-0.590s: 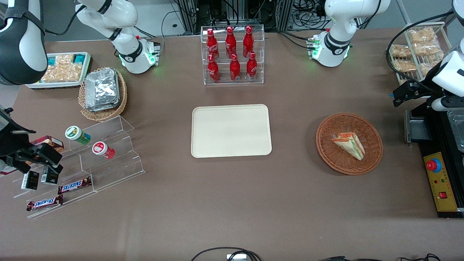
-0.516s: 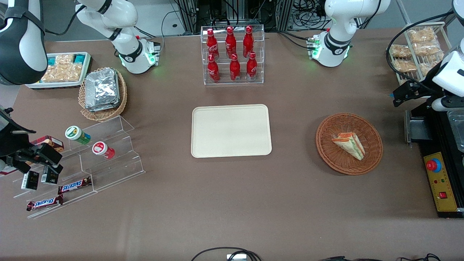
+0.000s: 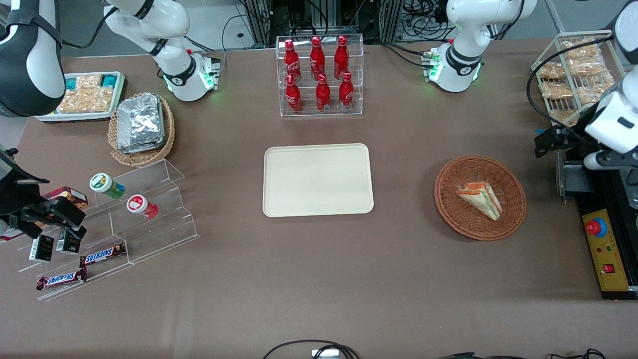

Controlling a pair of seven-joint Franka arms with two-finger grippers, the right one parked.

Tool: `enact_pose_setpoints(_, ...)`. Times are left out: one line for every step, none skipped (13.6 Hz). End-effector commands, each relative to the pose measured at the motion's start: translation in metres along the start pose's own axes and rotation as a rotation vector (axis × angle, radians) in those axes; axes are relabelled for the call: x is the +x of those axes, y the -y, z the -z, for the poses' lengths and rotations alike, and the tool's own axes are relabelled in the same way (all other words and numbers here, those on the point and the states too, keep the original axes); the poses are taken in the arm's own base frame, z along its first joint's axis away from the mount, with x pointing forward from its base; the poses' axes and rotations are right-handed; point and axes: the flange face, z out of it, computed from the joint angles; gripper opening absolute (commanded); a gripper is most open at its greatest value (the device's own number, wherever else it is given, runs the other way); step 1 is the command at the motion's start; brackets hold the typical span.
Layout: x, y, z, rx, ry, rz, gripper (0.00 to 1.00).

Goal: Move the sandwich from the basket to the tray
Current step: 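Lower the open left gripper over the wrapped sandwich in the wicker basket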

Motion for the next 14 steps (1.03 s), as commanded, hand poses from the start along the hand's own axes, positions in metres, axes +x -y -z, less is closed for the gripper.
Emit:
enact_pose_setpoints(0.009,-0.002,-0.036,0.010,0.008,0.079,1.00)
enact_pose_setpoints(0.009,-0.003,-0.053,0.010,0.003,0.127,1.00)
enact_pose_setpoints(0.009,-0.002,-0.066,0.008,0.006,0.144,1.00)
enact_pose_setpoints(0.008,-0.002,-0.081,0.004,0.013,0.151,1.00)
enact_pose_setpoints(0.006,0.001,-0.091,0.000,0.009,0.161,1.00)
enact_pose_setpoints(0.006,0.002,-0.100,0.000,0.009,0.174,1.00)
enact_pose_setpoints(0.007,0.001,-0.107,-0.002,0.000,0.214,1.00)
enact_pose_setpoints(0.008,0.000,-0.118,-0.004,-0.007,0.273,1.00)
enact_pose_setpoints(0.008,-0.003,-0.130,-0.006,-0.021,0.319,1.00)
enact_pose_setpoints(0.007,-0.006,-0.144,-0.008,-0.032,0.357,1.00)
enact_pose_setpoints(0.004,-0.008,-0.156,-0.011,-0.041,0.403,1.00)
enact_pose_setpoints(0.003,-0.010,-0.171,-0.010,-0.045,0.447,1.00)
enact_pose_setpoints(0.000,-0.011,-0.185,-0.012,-0.049,0.479,1.00)
enact_pose_setpoints(-0.003,-0.017,-0.197,-0.011,-0.050,0.488,1.00)
